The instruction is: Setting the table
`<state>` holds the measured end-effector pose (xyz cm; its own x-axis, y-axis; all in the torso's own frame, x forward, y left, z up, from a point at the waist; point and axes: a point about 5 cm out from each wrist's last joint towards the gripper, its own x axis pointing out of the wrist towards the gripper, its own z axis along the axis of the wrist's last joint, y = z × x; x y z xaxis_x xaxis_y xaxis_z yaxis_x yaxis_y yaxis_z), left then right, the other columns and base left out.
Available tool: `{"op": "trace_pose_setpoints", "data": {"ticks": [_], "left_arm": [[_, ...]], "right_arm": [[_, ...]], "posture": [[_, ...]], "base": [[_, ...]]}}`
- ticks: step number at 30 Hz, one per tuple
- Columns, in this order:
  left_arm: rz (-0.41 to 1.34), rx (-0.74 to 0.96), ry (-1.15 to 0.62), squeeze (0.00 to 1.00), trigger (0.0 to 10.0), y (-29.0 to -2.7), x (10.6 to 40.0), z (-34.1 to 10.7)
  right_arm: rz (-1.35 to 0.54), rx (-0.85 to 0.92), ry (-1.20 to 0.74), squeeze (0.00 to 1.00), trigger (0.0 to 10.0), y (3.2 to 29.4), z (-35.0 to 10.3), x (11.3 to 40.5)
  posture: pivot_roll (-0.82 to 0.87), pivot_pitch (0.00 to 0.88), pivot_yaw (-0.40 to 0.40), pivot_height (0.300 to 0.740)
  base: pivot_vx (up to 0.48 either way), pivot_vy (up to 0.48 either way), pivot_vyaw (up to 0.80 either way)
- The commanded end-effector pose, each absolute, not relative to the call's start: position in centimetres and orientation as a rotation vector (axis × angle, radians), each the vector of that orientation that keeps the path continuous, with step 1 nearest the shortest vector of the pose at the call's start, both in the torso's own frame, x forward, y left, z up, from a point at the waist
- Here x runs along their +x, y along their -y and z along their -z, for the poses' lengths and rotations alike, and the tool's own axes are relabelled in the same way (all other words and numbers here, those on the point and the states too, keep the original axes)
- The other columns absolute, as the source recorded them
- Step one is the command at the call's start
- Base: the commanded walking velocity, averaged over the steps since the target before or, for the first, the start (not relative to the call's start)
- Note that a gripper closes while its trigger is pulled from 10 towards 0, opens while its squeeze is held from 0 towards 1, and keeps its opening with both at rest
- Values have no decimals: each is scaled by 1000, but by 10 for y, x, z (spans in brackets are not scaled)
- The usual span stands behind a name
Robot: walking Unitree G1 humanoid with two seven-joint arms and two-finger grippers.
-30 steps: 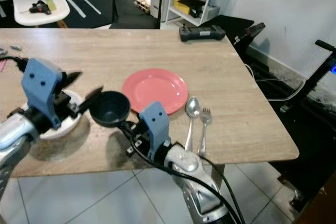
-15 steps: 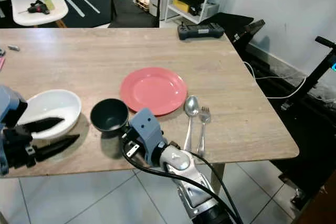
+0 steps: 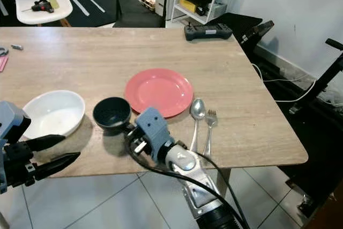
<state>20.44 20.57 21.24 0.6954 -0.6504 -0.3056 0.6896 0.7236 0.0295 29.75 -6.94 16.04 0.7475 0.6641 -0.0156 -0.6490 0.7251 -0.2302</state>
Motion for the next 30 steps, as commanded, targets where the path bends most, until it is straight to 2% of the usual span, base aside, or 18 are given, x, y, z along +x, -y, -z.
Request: {"op": "trace_pose_setpoints", "data": {"ticks": [1,2,3,7,11,12,15,17,18,19,22,26,30], "left_arm": [[765,142,-300,0,10000,-203,203,-210],[765,141,-300,0,10000,-203,202,-210],[764,140,-301,0,10000,-203,202,-209],[764,132,-303,0,10000,-202,204,-206],[766,128,-304,0,10000,-200,205,-205],[765,126,-305,0,10000,-200,206,-204],[707,122,-287,0,10000,-198,217,-201],[693,114,-268,0,10000,-193,225,-201],[693,114,-268,0,10000,-193,225,-201],[694,107,-255,0,10000,-187,230,-200],[687,109,-241,0,10000,-183,233,-199],[659,101,-230,0,10000,-179,236,-198],[639,94,-232,0,10000,-179,233,-195]], "right_arm": [[-717,-207,81,1000,10000,71,-164,295],[-711,-214,101,1000,10000,75,-171,292],[-709,-216,117,0,10000,78,-177,287],[-693,-219,166,0,10000,98,-198,266],[-620,-223,184,0,10000,110,-204,266],[-570,-233,189,0,10000,118,-207,268],[-263,-269,103,0,10000,157,-194,288],[-78,-210,-14,0,10000,174,-174,300],[-78,-210,-14,0,10000,174,-174,300],[4,-144,-92,0,10000,174,-160,307],[27,-29,-121,0,10000,165,-153,311],[34,-44,-158,0,10000,151,-146,310],[111,-46,-178,0,10000,162,-144,301]], "posture": [[44,73,62,740],[42,75,60,740],[41,76,61,740],[28,80,61,740],[23,81,63,740],[19,81,64,740],[9,79,68,740],[2,75,72,740],[2,75,72,740],[-2,69,74,740],[0,67,72,740],[14,64,54,740],[24,65,42,740]], "base": [[0,0,0],[0,0,0],[0,0,0],[0,0,0],[0,0,0],[0,0,0],[0,0,0],[0,0,0],[0,0,0],[0,0,0],[0,0,0],[0,0,0],[0,0,0]]}}
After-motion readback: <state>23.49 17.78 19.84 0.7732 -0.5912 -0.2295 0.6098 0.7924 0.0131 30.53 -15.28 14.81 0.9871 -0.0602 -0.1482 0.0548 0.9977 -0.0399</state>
